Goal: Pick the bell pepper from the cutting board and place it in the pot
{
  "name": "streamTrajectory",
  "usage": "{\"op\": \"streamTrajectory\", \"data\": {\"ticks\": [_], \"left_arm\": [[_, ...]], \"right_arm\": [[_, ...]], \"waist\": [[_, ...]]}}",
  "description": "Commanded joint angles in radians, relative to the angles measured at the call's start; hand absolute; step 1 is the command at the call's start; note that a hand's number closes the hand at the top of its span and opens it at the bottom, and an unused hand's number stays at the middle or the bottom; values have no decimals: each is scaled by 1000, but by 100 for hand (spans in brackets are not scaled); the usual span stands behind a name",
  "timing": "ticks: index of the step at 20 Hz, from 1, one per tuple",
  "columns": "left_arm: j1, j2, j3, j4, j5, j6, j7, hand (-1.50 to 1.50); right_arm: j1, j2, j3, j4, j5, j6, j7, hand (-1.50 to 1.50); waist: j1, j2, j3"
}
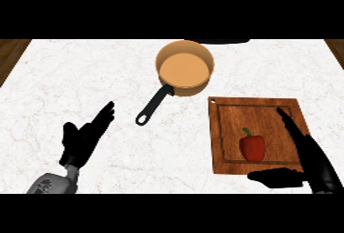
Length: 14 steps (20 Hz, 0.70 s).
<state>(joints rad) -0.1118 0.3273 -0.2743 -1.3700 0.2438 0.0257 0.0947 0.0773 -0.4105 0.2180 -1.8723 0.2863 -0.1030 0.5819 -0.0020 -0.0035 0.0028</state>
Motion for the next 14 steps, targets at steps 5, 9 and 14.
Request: {"op": "streamTrajectory", "data": {"ticks": [5, 9, 14], "left_arm": [[4, -57, -6, -64, -56, 34, 99, 0], [24, -23, 51, 6, -42, -50, 19, 0], [11, -71, 52, 19, -82, -35, 26, 0]], "right_arm": [[35, 97, -47, 17, -108, 30, -138, -150], [63, 94, -136, 54, -224, 94, -269, -150], [75, 198, -123, 197, -224, 68, -392, -150]], "waist": [[0, 2, -2], [-1, 3, -3], [0, 3, -3]]}}
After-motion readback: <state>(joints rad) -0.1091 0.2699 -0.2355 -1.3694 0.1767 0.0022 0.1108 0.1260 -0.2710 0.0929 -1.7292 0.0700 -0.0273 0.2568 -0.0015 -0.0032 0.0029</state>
